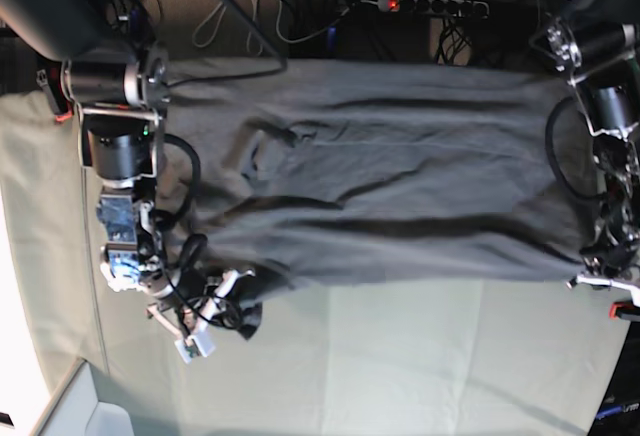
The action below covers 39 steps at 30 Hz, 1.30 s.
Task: Layout the t-shirt on the table in an organized manner, then fold the t-shirt properly
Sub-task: 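Release and regrasp the folded edge with both grippers, smoothing the fold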
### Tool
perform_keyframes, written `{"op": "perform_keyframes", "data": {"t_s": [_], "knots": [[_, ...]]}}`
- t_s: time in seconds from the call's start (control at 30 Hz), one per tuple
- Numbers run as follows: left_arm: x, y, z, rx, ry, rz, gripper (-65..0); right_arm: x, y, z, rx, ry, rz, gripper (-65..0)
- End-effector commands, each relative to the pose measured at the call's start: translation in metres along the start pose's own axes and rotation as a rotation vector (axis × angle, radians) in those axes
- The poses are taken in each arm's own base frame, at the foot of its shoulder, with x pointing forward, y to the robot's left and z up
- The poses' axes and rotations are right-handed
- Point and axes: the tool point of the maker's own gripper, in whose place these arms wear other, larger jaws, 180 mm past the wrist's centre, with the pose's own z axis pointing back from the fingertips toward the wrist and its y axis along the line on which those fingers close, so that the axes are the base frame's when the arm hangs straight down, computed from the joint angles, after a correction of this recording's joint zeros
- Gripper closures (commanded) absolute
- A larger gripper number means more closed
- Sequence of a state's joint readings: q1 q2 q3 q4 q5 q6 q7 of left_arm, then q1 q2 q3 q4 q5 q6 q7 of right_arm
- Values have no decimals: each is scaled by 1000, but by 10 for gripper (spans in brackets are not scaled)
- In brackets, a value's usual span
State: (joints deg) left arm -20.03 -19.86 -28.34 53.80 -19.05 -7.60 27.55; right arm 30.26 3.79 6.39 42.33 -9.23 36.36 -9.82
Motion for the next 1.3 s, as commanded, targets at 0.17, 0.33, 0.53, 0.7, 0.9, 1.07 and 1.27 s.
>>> {"op": "perform_keyframes", "data": {"t_s": [0.17,0.33,0.53,0.7,0.9,1.07,1.27], "knots": [[29,1,3,-2,-70,-2,-1,45,-54,36,-151,-190,-65,-25],[45,-5,10,-14,-117,-20,-1,27,-54,65,-166,-211,-44,-25],[36,0,18,-9,-118,-47,-1,-1,-32,85,-179,-199,-22,-25],[28,-2,17,-12,-106,-42,-1,2,-25,71,-151,-198,-51,-30],[22,-6,16,-19,-96,-34,-1,6,-62,31,-137,-41,-152,-122],[14,-3,17,-14,-82,-38,-1,-8,-99,15,-256,16,-301,-302],[12,-3,17,-14,-78,-38,-1,-30,-92,11,-243,18,-347,-306]]}}
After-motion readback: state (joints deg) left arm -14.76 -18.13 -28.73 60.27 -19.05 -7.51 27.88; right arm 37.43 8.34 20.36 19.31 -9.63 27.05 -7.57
